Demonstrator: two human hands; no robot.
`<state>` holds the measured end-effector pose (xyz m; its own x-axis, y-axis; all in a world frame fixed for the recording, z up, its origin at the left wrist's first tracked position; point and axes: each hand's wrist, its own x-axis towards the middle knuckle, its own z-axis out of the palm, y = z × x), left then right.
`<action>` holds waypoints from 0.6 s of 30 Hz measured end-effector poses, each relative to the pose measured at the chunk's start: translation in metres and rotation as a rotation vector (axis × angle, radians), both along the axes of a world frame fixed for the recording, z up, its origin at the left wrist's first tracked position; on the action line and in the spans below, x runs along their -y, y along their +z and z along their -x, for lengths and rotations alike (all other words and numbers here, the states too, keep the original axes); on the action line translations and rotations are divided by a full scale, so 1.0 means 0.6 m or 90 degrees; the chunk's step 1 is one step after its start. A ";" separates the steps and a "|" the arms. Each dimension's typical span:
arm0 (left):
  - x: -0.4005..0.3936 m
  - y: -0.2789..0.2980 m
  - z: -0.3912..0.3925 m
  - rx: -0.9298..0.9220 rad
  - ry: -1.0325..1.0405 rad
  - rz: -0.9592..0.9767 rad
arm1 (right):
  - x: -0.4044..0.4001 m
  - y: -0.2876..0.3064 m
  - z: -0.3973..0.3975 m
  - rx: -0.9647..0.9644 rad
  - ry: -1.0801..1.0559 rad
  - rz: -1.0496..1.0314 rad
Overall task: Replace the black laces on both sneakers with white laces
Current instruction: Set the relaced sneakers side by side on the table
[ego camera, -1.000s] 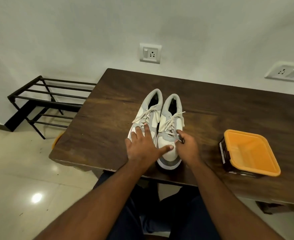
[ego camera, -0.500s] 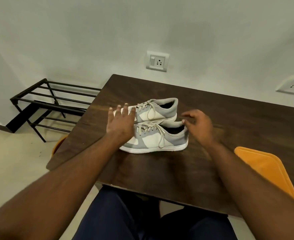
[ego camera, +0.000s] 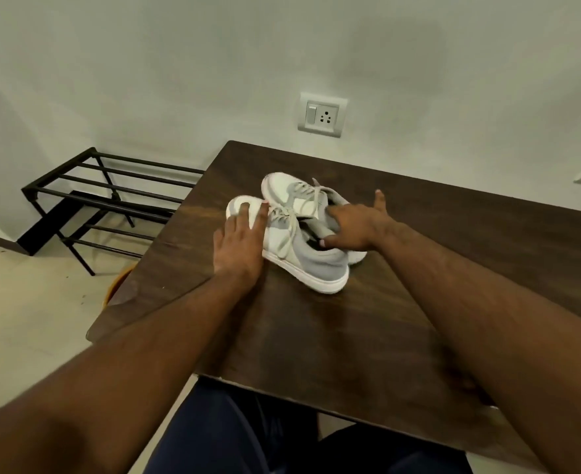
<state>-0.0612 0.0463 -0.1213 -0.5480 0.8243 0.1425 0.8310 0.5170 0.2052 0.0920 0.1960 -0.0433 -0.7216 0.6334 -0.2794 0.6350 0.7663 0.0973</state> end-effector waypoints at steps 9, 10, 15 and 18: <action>-0.009 0.011 -0.060 0.688 0.028 -0.189 | 0.090 -0.039 -0.039 -0.396 -0.242 0.277; -0.016 0.013 -0.050 0.689 0.014 -0.166 | 0.099 -0.043 -0.046 -0.420 -0.242 0.288; -0.032 0.045 -0.045 0.589 -0.036 -0.051 | 0.114 -0.064 -0.061 -0.456 -0.212 0.287; -0.035 0.047 -0.055 0.546 -0.031 -0.025 | 0.118 -0.060 -0.068 -0.435 -0.175 0.269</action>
